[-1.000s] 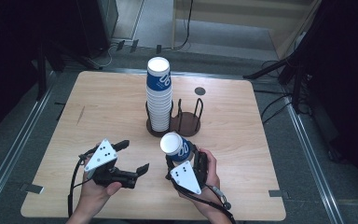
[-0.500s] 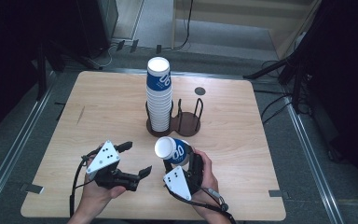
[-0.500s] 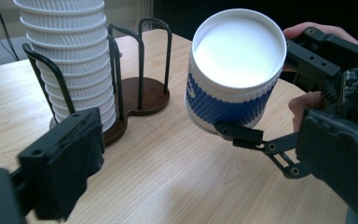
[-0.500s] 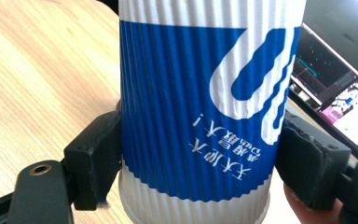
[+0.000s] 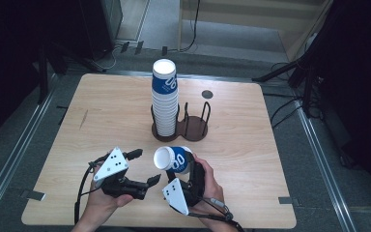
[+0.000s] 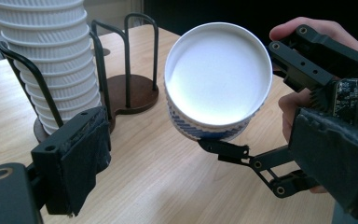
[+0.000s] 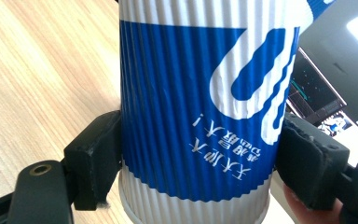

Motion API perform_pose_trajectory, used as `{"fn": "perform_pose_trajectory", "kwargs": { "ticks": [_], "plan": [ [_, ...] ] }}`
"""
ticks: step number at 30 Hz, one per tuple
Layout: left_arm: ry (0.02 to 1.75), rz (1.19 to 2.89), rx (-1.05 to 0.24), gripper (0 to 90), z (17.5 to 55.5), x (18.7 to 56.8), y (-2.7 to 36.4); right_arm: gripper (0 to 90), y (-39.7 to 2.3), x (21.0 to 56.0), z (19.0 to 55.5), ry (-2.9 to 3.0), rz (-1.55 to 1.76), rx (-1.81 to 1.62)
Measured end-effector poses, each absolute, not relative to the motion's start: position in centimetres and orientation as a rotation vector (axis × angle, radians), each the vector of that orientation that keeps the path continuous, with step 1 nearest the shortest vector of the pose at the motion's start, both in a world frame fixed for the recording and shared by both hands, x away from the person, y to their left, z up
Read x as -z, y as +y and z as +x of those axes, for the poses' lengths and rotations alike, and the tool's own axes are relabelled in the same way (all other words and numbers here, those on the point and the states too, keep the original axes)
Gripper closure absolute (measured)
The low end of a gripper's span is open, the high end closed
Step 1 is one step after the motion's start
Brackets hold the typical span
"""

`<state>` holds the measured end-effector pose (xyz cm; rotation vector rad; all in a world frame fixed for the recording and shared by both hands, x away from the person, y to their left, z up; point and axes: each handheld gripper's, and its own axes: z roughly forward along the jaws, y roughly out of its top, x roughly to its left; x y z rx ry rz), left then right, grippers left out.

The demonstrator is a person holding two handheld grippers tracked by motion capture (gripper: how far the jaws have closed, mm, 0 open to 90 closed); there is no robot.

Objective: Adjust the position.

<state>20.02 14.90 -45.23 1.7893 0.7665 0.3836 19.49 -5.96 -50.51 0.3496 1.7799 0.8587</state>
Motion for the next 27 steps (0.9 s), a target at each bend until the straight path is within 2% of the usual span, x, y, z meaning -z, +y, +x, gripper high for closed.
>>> {"fn": "perform_pose_trajectory", "kwargs": {
  "ticks": [8, 17, 27],
  "plan": [
    [0.751, 1.824, -0.386, 7.2, 20.0, 45.4, 14.3, 21.0, -5.6, 50.8, 19.2, 1.781, 0.299, -0.836],
    [0.739, 1.85, -0.405, 13.3, 19.9, 45.5, 14.0, 21.0, -5.0, 50.9, 18.6, 1.776, 0.218, -0.819],
    [0.721, 1.865, -0.406, 14.2, 19.8, 45.6, 13.7, 20.9, -4.7, 51.1, 18.2, 1.782, 0.169, -0.807]
  ]
}}
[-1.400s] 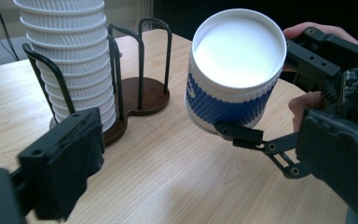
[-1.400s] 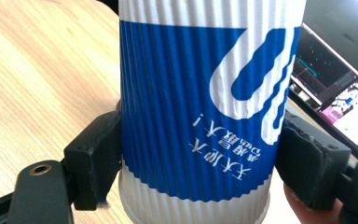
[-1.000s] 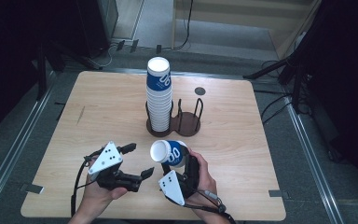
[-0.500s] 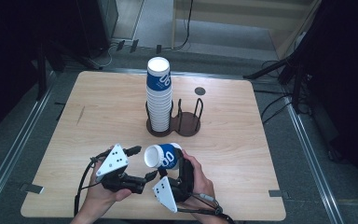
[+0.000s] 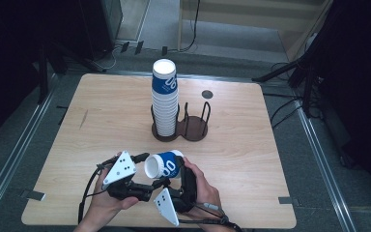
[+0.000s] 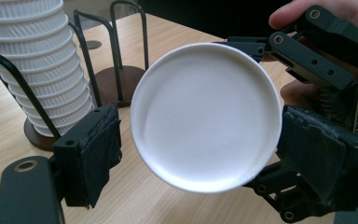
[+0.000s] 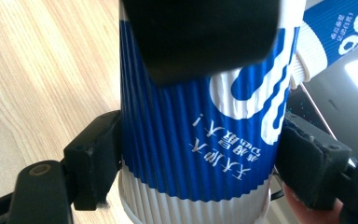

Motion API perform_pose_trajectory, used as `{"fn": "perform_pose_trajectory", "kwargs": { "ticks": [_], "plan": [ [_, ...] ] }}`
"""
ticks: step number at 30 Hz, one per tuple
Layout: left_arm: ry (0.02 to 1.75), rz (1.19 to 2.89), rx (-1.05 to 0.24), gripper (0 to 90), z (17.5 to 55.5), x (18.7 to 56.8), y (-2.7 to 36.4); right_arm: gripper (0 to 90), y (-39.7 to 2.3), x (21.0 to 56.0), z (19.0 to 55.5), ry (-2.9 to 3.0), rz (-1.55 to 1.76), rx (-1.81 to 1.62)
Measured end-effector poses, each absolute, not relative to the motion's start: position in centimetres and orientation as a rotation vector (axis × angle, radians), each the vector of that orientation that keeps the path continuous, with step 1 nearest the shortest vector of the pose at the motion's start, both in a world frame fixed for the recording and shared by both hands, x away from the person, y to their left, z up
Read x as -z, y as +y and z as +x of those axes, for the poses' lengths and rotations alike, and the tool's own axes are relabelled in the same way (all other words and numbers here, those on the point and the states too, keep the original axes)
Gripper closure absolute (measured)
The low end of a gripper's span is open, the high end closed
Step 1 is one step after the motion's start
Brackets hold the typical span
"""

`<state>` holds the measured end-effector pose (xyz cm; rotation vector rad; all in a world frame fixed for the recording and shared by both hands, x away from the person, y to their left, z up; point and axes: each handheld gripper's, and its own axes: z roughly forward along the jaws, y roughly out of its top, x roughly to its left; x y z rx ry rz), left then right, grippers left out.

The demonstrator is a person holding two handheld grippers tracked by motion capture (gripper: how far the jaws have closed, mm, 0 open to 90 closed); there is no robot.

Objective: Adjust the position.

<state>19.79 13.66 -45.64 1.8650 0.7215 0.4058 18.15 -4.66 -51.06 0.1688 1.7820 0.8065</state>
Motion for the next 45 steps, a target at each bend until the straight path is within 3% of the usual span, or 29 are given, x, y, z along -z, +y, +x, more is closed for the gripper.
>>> {"fn": "perform_pose_trajectory", "kwargs": {
  "ticks": [9, 19, 37, 45],
  "plan": [
    [0.709, 1.871, -0.402, 16.6, 19.73, 45.72, 13.45, 20.7, -4.38, 51.26, 17.9, 1.785, 0.136, -0.799],
    [0.708, 1.869, -0.409, 25.6, 19.7, 45.68, 13.5, 20.6, -4.41, 51.37, 17.91, 1.778, 0.113, -0.787],
    [0.706, 1.86, -0.374, 28.3, 20.09, 45.8, 13.42, 18.3, -4.73, 51.42, 18.08, 1.781, 0.115, -0.788],
    [0.728, 1.837, -0.406, 28.7, 20.04, 45.6, 13.46, 8.5, -4.89, 50.83, 17.78, 1.819, 0.154, -0.823]
  ]
}}
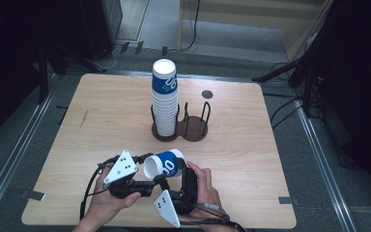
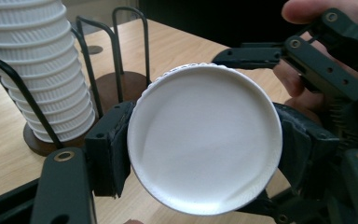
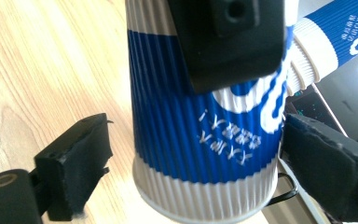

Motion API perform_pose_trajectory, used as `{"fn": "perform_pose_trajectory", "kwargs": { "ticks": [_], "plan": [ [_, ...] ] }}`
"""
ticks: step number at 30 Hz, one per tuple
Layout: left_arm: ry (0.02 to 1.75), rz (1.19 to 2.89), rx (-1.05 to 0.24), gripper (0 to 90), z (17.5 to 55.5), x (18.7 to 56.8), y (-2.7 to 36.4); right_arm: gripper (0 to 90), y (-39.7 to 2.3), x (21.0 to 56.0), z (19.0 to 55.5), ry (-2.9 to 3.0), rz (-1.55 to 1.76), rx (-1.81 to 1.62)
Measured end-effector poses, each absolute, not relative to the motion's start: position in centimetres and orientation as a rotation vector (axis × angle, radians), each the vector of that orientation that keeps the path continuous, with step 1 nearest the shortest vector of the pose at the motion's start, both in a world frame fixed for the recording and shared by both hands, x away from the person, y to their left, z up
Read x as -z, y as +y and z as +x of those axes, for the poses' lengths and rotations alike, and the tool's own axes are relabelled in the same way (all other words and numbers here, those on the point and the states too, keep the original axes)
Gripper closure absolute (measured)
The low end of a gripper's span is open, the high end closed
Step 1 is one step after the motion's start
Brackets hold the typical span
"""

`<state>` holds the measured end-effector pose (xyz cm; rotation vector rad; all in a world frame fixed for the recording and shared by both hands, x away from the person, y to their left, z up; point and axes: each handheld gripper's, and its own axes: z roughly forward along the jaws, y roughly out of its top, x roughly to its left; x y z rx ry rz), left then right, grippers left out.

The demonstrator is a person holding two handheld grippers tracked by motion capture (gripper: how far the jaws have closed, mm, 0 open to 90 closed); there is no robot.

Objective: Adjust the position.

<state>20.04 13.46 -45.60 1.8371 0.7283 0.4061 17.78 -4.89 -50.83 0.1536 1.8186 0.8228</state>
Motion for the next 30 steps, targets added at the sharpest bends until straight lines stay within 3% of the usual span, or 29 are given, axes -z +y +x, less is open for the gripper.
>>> {"fn": "perform_pose_trajectory", "kwargs": {
  "ticks": [17, 30],
  "plan": [
    [0.811, 1.726, -0.481, 28.7, 20.4, 45.8, 15.3, 3.0, -5.5, 48.4, 17.8, 1.844, 0.285, -1.008],
    [0.818, 1.652, -0.518, 28.7, 20.5, 45.6, 15.7, 0.0, -7.4, 46.6, 18.8, 1.841, 0.569, -1.207]
  ]
}}
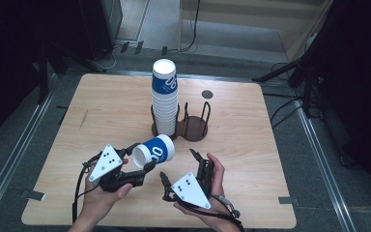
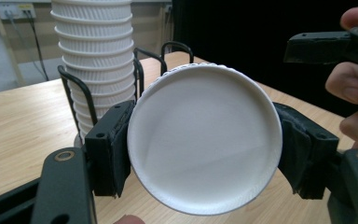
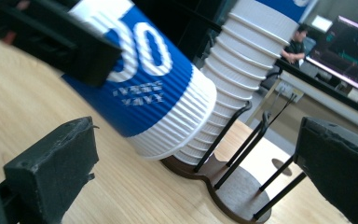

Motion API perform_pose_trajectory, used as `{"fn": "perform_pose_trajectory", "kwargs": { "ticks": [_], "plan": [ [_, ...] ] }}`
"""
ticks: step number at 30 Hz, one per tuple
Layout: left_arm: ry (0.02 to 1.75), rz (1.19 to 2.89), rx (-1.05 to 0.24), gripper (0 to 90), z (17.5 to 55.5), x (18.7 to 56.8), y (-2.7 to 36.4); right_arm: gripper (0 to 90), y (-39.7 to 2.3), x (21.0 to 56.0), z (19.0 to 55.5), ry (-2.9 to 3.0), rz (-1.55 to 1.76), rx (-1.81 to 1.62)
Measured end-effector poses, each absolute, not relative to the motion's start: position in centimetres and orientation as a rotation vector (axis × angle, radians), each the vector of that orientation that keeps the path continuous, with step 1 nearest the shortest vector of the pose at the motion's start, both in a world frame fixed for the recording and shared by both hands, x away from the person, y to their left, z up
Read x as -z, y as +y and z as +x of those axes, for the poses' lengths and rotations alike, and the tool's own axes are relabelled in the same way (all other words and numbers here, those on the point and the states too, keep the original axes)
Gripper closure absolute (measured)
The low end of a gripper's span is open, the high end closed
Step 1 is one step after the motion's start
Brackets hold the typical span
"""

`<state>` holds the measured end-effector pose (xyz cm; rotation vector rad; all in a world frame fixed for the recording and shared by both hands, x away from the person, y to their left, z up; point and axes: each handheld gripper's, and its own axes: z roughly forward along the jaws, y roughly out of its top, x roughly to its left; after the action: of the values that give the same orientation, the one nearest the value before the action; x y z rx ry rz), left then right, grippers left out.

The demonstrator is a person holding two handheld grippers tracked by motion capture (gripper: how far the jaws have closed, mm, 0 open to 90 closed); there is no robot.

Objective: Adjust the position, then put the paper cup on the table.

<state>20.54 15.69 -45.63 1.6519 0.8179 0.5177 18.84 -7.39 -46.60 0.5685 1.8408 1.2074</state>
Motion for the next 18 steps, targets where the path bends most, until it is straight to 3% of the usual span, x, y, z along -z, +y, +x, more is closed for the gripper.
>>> {"fn": "perform_pose_trajectory", "kwargs": {
  "ticks": [18],
  "plan": [
    [0.791, 1.56, -0.526, 28.7, 20.7, 46.1, 15.3, 4.0, -9.6, 45.8, 20.2, 1.72, 0.962, -1.361]
  ]
}}
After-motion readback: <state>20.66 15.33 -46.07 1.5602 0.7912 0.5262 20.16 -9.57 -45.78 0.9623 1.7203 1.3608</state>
